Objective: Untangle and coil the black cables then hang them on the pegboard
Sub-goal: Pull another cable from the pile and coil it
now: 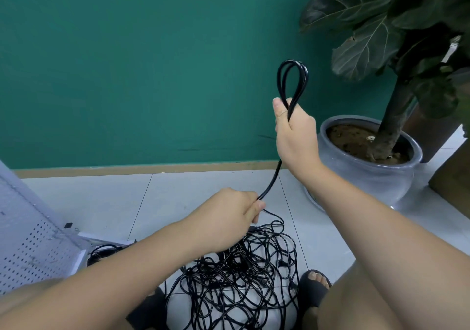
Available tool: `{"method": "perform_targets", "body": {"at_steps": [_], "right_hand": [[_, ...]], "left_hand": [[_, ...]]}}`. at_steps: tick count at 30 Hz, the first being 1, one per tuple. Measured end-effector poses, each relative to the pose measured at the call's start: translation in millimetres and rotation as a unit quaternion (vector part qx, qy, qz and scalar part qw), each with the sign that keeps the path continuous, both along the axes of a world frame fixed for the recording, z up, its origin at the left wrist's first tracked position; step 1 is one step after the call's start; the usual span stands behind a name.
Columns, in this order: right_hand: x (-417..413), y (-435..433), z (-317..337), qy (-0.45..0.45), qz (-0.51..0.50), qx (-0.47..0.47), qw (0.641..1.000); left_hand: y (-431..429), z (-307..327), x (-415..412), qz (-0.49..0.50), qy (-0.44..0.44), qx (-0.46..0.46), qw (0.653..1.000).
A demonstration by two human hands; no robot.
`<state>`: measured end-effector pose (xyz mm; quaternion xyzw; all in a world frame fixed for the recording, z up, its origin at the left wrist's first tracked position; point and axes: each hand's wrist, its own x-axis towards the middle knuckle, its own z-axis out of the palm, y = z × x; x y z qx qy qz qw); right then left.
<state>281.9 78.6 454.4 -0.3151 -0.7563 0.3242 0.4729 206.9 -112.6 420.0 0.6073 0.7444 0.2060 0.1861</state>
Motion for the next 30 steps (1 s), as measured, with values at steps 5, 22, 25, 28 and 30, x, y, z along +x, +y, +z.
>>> {"method": "perform_targets", "body": {"at_steps": [5,22,25,28,30], "right_hand": [[0.0,33.9,0.5,0.051,-0.055,-0.107,0.991],[-10.3,-10.0,-33.2,-0.188,0.176,-0.117,0.959],[-18.0,-41.1,-32.3,-0.123,0.268,-0.296,0.909],[-20.7,-62.2,-27.3,-0.086,0.317,-0.390,0.860],[-18.4,-70.7,-22.6,-0.062,0.346,-0.414,0.840]], "left_hand": [[-24.9,3.4,18.9,-0.048,-0.040,0.062,0.996],[-10.3,20.5,-38.4,0.057,-0.007,0.308,0.950],[-8.9,27.7,-45.2,0.104,-0.014,0.333,0.937],[-7.3,34.5,-53.4,0.146,-0.024,0.355,0.923],[-6.1,39.5,-57.4,0.167,-0.024,0.367,0.915]]}}
